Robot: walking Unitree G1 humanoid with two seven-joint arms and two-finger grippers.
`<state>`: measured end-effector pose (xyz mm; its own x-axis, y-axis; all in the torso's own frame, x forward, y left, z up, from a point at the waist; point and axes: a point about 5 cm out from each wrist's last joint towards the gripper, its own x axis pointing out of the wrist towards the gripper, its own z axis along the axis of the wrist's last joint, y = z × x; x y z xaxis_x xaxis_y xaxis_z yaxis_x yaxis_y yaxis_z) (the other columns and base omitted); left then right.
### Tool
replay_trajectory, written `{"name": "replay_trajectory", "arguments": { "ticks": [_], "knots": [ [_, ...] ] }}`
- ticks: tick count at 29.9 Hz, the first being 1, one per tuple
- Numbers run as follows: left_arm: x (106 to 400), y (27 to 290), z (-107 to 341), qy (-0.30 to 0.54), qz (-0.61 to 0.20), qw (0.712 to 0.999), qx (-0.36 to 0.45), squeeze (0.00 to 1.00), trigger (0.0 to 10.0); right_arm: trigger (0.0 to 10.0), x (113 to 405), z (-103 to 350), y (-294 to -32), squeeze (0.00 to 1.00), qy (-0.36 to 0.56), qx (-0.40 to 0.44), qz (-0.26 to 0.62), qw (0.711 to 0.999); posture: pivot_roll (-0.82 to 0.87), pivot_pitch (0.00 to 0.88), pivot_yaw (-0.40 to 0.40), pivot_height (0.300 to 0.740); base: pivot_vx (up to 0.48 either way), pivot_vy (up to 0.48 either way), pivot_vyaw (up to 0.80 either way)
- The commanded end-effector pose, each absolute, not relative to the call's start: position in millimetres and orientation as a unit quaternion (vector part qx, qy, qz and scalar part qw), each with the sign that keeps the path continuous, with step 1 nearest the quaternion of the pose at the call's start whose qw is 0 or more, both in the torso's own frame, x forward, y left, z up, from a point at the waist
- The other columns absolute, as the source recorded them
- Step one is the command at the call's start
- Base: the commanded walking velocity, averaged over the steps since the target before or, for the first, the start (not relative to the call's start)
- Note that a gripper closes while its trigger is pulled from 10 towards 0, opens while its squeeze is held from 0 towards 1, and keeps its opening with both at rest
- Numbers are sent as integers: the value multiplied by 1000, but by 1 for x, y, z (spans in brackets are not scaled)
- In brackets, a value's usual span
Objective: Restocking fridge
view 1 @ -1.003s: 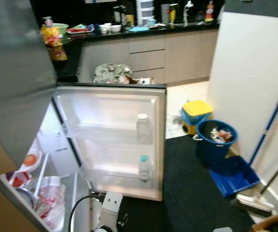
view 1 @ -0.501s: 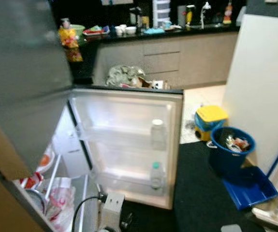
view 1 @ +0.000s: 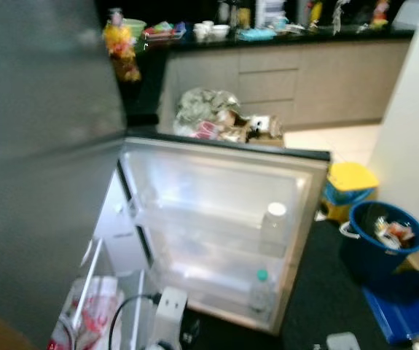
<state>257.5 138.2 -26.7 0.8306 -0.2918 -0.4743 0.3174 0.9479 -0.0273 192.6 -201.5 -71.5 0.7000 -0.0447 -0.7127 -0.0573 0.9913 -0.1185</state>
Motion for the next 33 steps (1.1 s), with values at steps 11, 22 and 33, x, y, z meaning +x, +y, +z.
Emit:
{"name": "replay_trajectory", "arguments": {
  "ticks": [11,22,33],
  "knots": [
    [254,140,-30,254,-159,954,26,0,10000,10000,184,-75,-208,0,402,-69,-3,913,-114,99,79,740,0,-274,0],
    [262,149,-26,257,-107,960,6,0,10000,10000,188,-73,-207,0,398,-70,-1,915,-117,95,81,740,0,-351,0],
    [263,152,-27,263,-91,960,7,0,10000,10000,191,-72,-207,0,396,-72,2,916,-120,97,79,740,0,-347,0]
  ]
}}
